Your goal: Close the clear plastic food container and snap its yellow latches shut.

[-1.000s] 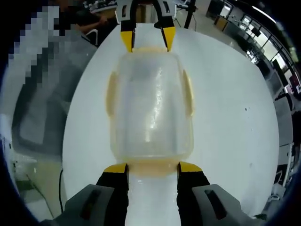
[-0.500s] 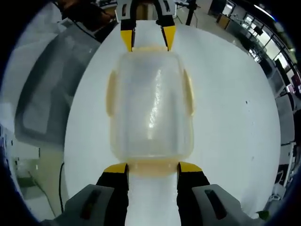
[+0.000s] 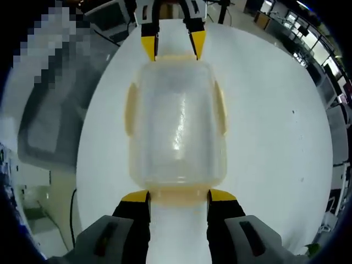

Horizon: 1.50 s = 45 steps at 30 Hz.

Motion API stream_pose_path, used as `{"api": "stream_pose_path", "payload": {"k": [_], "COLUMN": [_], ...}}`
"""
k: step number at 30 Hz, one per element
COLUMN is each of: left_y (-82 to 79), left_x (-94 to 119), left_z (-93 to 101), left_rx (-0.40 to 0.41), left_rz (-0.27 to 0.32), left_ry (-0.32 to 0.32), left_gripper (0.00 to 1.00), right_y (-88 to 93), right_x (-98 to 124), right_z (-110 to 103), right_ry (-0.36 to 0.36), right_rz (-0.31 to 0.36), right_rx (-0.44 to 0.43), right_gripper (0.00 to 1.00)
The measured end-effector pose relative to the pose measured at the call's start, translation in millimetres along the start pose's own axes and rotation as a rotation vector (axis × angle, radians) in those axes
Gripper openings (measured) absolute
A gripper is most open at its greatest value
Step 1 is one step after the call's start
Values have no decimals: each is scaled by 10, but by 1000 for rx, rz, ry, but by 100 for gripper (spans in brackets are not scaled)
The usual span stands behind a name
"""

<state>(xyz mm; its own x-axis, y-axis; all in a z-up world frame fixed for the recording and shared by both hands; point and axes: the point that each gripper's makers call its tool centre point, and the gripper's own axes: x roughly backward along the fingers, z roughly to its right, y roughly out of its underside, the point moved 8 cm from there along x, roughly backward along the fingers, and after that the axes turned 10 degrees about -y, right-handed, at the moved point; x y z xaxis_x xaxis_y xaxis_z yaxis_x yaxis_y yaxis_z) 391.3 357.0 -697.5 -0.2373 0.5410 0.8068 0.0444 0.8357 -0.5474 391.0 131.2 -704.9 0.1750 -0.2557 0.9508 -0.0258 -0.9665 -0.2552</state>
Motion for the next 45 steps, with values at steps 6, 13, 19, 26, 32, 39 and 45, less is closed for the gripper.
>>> {"api": "stream_pose_path", "payload": {"k": [6, 13, 19, 26, 32, 39, 45], "left_y": [27, 34, 44, 45, 53, 123, 140], "left_x": [-53, -117, -140, -145, -146, -157, -61], "left_z": [-8, -14, -30, -29, -23, -41, -34], "left_rx": [-1, 2, -2, -12, -20, -65, -31], "left_rz": [-2, -5, -1, -1, 4, -26, -15], "left_ry": [6, 14, 15, 13, 9, -33, -44], "left_gripper": [37, 37, 37, 37, 38, 42, 43], "right_y": [16, 38, 47, 38, 38, 69, 156], "right_x": [-30, -25, -35, -35, -39, -53, 33], "right_z": [16, 28, 34, 36, 27, 3, -57], "right_ry": [-3, -2, 3, 5, 10, 19, 37], "right_rz": [-1, -1, 4, -3, 0, -11, -20], "right_rx": [-8, -16, -27, -26, -26, -26, -58], "right_gripper": [38, 38, 39, 39, 39, 44, 50]}}
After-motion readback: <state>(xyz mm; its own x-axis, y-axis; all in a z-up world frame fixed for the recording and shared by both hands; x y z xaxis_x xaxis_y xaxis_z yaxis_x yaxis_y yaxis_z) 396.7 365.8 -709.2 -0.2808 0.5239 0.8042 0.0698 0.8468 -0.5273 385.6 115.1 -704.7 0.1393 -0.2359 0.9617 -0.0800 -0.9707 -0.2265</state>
